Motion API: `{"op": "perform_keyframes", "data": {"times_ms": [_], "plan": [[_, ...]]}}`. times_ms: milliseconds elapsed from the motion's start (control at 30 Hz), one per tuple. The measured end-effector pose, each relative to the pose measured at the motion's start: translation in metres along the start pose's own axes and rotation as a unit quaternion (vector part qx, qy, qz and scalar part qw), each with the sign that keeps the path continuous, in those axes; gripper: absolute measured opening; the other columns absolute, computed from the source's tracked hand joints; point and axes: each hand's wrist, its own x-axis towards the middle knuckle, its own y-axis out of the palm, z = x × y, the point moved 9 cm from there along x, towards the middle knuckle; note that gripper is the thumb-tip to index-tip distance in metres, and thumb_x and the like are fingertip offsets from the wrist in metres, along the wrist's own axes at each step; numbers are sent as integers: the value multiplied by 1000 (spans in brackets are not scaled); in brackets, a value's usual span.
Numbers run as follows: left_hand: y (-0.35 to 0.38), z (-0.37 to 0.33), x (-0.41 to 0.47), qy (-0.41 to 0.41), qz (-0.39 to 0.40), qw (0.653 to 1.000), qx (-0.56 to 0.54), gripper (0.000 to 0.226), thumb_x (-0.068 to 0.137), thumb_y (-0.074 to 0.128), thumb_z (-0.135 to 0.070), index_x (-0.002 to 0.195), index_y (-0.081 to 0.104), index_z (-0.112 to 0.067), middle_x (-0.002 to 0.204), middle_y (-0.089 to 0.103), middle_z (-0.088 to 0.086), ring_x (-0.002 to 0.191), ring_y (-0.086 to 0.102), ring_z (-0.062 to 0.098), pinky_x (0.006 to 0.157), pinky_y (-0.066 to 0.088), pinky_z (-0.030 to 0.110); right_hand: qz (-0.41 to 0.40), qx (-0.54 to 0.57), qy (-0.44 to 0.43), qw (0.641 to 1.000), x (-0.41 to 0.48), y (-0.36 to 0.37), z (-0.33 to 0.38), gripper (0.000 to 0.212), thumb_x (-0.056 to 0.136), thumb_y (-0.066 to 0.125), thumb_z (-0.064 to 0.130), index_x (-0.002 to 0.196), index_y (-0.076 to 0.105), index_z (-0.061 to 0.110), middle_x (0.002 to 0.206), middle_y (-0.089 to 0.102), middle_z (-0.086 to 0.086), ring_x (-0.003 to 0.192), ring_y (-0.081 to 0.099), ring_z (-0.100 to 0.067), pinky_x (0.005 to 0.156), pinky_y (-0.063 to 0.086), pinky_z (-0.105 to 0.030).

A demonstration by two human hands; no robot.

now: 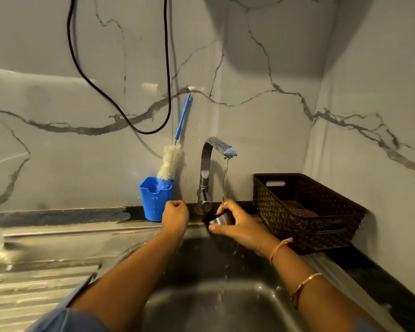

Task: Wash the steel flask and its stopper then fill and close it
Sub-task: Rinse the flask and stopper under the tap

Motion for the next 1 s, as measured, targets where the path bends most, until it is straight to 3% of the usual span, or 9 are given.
{"op": "perform_keyframes", "data": {"times_ms": [67,167,267,367,433,500,733,867,1000], "plan": [[3,-1,-1,2,7,1000,-4,21,99,39,-13,116,49,-8,97,53,6,78,49,11,71,38,26,32,27,-3,999,0,8,6,28,81,71,26,98,49,27,109,55,-3,98,58,-20,81,55,-30],[8,-3,-3,7,14,1000,-10,22,99,39,-12,118,49,-9,89,50,1,76,47,9,73,37,26,-37,-11,5,999,2,-10,5,33,80,72,23,103,48,21,107,54,-1,100,57,-19,84,54,-32],[14,-8,-8,7,31,999,-4,25,97,40,-9,120,50,-6,94,55,5,78,51,11,61,37,21,5,17,6,1000,2,-1,9,38,78,74,23,106,48,22,112,55,-2,104,57,-21,87,53,-35],[25,-15,-13,12,77,997,5,34,97,39,-7,130,45,-8,119,56,11,101,55,19,83,47,27,-26,-28,16,999,4,-10,10,55,78,74,24,122,41,23,113,49,1,108,54,-21,93,50,-35],[36,-22,-16,13,123,992,-28,39,99,36,-9,138,39,-11,130,52,12,114,54,24,99,45,35,-4,27,42,999,5,-6,5,74,77,75,27,137,32,26,121,46,2,114,51,-21,98,47,-35],[48,-29,-18,5,160,985,-62,36,101,33,-16,136,42,-14,129,54,13,114,55,25,101,44,37,-9,102,55,993,5,-6,0,84,74,78,27,142,29,29,133,45,-3,120,49,-24,102,45,-41],[67,-28,-22,-43,206,976,-57,48,100,28,-45,124,50,-11,113,59,12,108,55,26,106,38,46,-45,231,28,972,3,-14,-5,69,71,78,11,130,46,27,134,48,-6,125,46,-25,105,41,-46],[65,-31,-20,-46,223,973,-41,50,100,27,-46,128,50,-12,122,57,12,112,52,26,106,36,42,-53,266,45,962,-2,-21,-1,60,76,75,11,129,47,20,127,51,-5,116,53,-23,98,49,-37],[51,-3,-49,-80,134,974,-162,29,99,35,-25,105,59,-10,105,62,16,96,58,23,87,45,36,-30,82,85,992,-13,-22,11,54,80,70,35,125,44,21,112,55,-2,95,58,-15,73,52,-23]]}}
